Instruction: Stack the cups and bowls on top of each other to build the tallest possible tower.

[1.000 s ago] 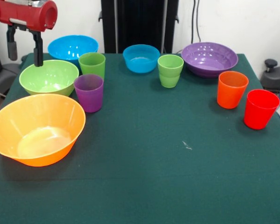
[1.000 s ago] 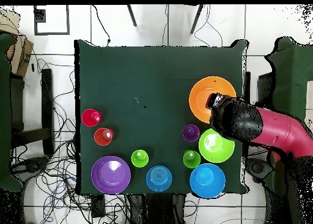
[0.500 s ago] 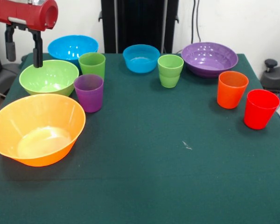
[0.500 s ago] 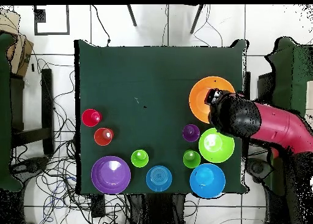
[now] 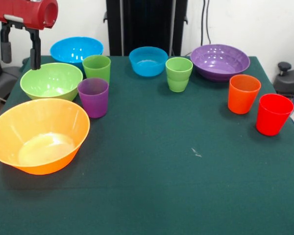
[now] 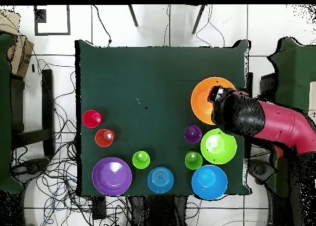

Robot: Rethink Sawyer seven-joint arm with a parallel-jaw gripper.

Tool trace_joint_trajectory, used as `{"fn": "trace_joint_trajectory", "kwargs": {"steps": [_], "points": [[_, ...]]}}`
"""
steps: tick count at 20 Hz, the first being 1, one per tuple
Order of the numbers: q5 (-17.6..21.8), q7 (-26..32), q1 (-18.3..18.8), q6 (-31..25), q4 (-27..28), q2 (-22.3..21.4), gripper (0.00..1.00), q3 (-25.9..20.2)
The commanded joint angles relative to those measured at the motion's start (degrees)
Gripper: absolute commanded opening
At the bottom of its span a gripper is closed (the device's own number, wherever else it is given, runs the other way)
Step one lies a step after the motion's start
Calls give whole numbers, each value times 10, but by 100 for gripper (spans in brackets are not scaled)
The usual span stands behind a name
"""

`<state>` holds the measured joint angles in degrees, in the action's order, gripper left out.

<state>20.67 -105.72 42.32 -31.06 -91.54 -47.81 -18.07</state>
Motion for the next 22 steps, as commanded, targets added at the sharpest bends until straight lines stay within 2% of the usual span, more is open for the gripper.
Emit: {"fn": "trace_joint_trajectory", "kwargs": {"steps": [1,3,6,7,10,11,13,15,22], "points": [[6,35,-16,-68,19,25,100,-23],[17,-5,-34,-30,10,21,100,-3],[8,21,-25,-30,-3,27,100,-29],[8,41,-19,-34,-8,25,100,-41],[38,153,6,-30,-24,0,100,-95],[46,191,18,-23,-29,1,100,-123],[57,228,29,-21,-30,13,100,-157],[81,241,28,-17,-21,24,100,-169],[92,233,52,-36,-34,28,100,-204]]}}
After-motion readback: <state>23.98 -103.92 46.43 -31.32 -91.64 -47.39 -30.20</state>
